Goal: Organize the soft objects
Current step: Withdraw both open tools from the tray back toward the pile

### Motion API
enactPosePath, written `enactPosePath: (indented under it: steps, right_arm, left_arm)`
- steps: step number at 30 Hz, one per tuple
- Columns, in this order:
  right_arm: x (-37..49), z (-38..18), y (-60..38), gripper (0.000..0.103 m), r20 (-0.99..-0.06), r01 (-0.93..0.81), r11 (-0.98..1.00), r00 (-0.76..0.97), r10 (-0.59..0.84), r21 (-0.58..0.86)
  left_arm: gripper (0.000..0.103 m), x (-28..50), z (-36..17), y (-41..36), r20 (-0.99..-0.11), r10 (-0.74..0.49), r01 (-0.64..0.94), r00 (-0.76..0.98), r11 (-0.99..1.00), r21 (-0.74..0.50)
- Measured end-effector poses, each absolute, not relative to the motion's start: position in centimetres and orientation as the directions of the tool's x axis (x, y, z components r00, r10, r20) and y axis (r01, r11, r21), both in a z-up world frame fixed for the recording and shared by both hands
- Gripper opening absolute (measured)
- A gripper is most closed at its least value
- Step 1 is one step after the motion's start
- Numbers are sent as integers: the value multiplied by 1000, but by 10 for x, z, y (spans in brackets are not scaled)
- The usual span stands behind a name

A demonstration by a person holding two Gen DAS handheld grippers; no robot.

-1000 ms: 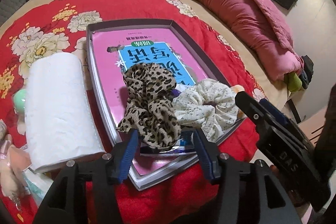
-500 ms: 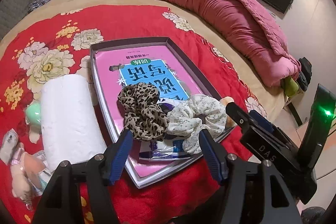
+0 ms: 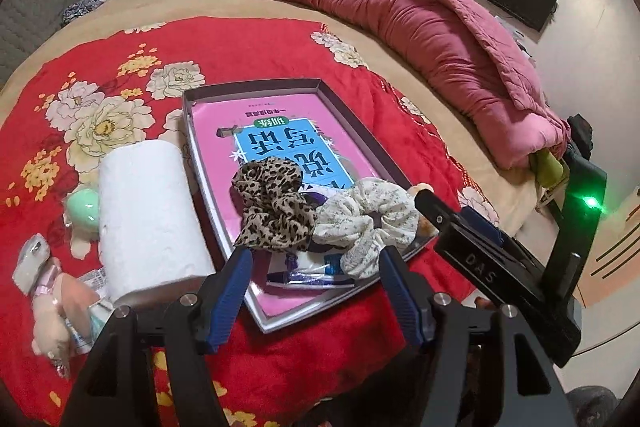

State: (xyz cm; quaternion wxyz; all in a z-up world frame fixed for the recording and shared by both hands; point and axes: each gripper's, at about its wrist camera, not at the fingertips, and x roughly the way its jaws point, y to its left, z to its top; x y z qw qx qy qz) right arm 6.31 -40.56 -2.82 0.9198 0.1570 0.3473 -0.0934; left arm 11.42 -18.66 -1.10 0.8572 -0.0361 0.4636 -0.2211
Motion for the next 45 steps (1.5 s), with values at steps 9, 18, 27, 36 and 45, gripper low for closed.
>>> enactPosePath:
  steps: [9,18,27,36,45]
  right_arm:
    - [62,-25,-400,77,-658,270,940,750,-69,209]
    - [45,-3,-384,77,-555,208,960,828,-73,185]
    - [27,15,-344,77,-517,112,986,855,-31,127]
    - [12,43,-310,77,-476,19,991,878,47,133]
    - [2,65,-269,77,-458,-70,992,882,111,106]
  left_arm:
    - [65,100,-3,-164,-774,-403,324,488,907,-268]
    - [65,97,5,-128,-760,-380,264,528,924,-278]
    - [65,86,16,-82,-738,-347,201,579,938,-284]
    - [65,74,23,-46,-727,-283,143,626,958,-250]
    - [65,70,23,-13,-718,-265,87,644,957,-276]
